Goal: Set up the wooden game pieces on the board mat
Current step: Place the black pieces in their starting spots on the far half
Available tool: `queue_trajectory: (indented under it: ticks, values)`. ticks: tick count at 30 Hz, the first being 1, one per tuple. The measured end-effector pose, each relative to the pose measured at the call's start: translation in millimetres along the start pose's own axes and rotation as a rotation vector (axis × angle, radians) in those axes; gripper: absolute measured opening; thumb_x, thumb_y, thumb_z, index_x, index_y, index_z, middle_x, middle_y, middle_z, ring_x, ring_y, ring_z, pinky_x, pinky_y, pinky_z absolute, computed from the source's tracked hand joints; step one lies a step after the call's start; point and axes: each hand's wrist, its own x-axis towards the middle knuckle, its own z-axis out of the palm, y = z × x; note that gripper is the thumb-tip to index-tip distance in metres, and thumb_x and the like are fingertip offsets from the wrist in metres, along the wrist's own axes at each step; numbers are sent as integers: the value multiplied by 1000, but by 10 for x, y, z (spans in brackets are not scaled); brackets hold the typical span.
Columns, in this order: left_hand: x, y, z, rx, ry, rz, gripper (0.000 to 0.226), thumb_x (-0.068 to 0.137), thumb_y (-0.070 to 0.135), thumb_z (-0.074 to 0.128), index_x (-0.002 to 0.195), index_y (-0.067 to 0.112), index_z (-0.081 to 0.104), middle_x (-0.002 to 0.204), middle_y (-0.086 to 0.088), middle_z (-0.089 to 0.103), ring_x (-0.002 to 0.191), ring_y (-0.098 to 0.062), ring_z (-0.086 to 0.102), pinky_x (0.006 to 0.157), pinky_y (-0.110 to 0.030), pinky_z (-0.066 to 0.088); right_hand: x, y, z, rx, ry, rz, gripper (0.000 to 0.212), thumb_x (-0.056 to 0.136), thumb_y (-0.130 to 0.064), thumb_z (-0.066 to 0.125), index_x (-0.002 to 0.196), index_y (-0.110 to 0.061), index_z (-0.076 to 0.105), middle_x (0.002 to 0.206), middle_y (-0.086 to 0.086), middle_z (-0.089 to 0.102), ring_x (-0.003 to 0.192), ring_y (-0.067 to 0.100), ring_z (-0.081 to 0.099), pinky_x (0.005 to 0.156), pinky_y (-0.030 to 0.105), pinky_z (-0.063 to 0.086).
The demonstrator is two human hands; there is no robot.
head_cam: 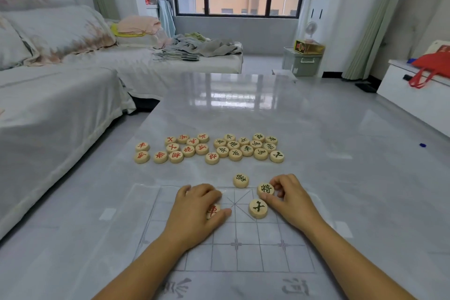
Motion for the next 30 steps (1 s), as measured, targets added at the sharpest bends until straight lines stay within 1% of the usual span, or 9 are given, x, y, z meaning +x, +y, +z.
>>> queue_trajectory:
  ticks: [3,6,9,14,16,18,21,24,30]
  values:
    - [71,40,-75,62,-163,-1,84,67,82,20,136,36,33,145,10,35,136,-10,26,117,-48,6,-14,-22,11,-6,-3,-22,34,81,-38,65,111,-26,54,99,-5,45,77,-1,48,69,15,39]
    - [422,172,-77,40,-355,52,74,78,72,29,143,42,11,157,10,-2,144,-13,-8,115,-52,-6,1,-14,8,-16,5,-37,36,83,-36,63,117,-26,57,94,-8,43,77,-2,49,68,10,37]
    - [530,324,9,84,-479,125,63,89,60,29,145,34,14,158,3,-5,144,-13,-5,117,-47,-4,18,-19,2,5,28,-13,35,82,-35,65,115,-24,58,91,-9,44,74,-1,50,65,8,36]
    - [-77,387,-1,202,-431,196,70,84,67,16,145,35,7,156,5,-13,144,-14,-8,116,-37,-10,25,-48,-27,-29,-15,1,37,83,-39,61,117,-27,56,96,-9,46,77,-1,49,64,9,36]
    - [-284,383,-107,146,-453,193,67,85,66,20,144,38,6,155,11,-11,143,-9,-11,115,-35,-14,39,-65,-37,-42,-49,12,38,84,-39,61,119,-26,55,100,-7,48,80,1,48,65,9,35]
    - [-376,307,-207,68,-355,160,68,81,70,16,143,41,10,155,16,-1,140,-3,-14,114,-40,-17,61,-119,-41,-38,-70,41,39,84,-39,61,119,-24,55,102,-5,49,85,4,49,66,11,37]
    - [-351,6,-267,-2,-162,1,92,62,84,-8,141,44,14,154,19,1,136,-1,-16,114,-45,-13,109,-286,19,-76,-112,59,40,82,-38,64,118,-22,57,102,-2,50,92,13,52,76,23,42]
    - [-347,-193,-229,-64,-197,-84,107,50,89,-13,141,42,20,155,17,5,134,2,-14,115,-40,-6,120,-483,202,-66,-146,38,40,79,-39,68,116,-25,60,101,-1,52,95,15,53,81,27,41]
    - [-348,-252,-172,-154,-90,-76,99,54,93,2,126,42,47,143,27,30,134,9,3,115,-34,2,138,-556,340,-92,-102,107,38,76,-48,67,111,-35,60,99,-3,53,98,17,53,82,32,34]
